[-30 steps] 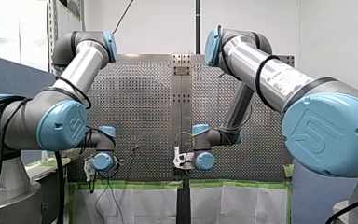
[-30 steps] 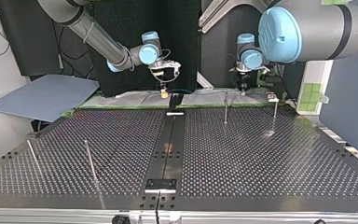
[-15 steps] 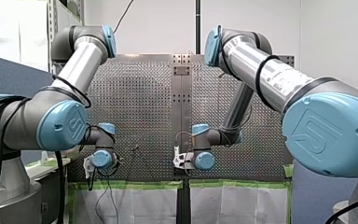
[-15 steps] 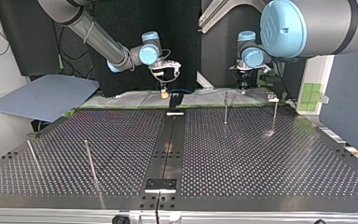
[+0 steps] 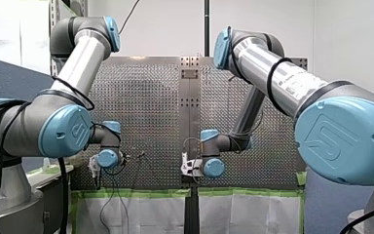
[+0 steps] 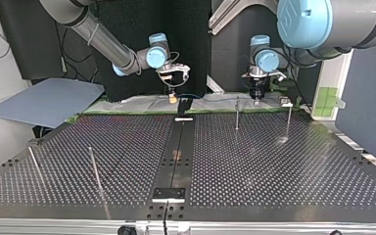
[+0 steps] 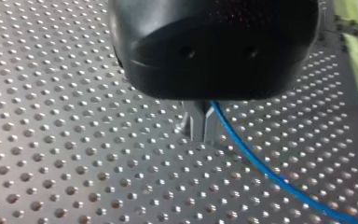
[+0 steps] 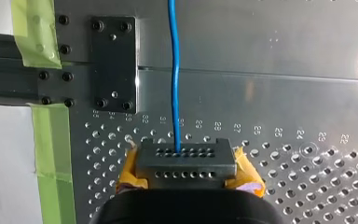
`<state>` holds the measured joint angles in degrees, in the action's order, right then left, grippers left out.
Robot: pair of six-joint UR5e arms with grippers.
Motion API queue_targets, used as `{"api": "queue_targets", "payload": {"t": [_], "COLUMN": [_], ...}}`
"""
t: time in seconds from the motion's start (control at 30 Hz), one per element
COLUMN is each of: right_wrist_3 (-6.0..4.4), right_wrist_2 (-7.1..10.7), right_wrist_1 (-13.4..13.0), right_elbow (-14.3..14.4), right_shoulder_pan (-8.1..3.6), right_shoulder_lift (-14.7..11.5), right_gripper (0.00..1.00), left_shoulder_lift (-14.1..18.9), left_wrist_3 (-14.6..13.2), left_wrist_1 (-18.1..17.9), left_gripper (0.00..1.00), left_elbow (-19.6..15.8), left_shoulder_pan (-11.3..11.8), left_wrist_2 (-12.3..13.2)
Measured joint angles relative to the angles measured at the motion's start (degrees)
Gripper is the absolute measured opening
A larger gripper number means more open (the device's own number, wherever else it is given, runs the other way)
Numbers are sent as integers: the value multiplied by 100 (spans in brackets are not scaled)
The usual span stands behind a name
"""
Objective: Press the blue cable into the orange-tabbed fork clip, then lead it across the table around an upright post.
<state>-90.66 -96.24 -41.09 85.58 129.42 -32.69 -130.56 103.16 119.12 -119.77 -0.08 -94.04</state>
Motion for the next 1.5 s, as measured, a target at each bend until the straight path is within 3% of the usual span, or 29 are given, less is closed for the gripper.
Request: {"api": "queue_targets", "payload": {"t": [0.97, 1.5], "right_wrist_3": [-1, 3], "right_wrist_2": [-6, -9], "right_wrist_1": [29, 90], "right_elbow": [-1, -17], "right_shoulder_pan": [-5, 11], "right_shoulder_lift": [2, 2], "right_gripper": [0, 0], "left_shoulder_lift": [-17, -17], "left_wrist_3": [216, 252], "left_wrist_1": [-219, -210], "left_gripper": [0, 0], "left_elbow": [6, 20], "left_shoulder_pan": [-68, -58], "left_wrist_2": [2, -133]}}
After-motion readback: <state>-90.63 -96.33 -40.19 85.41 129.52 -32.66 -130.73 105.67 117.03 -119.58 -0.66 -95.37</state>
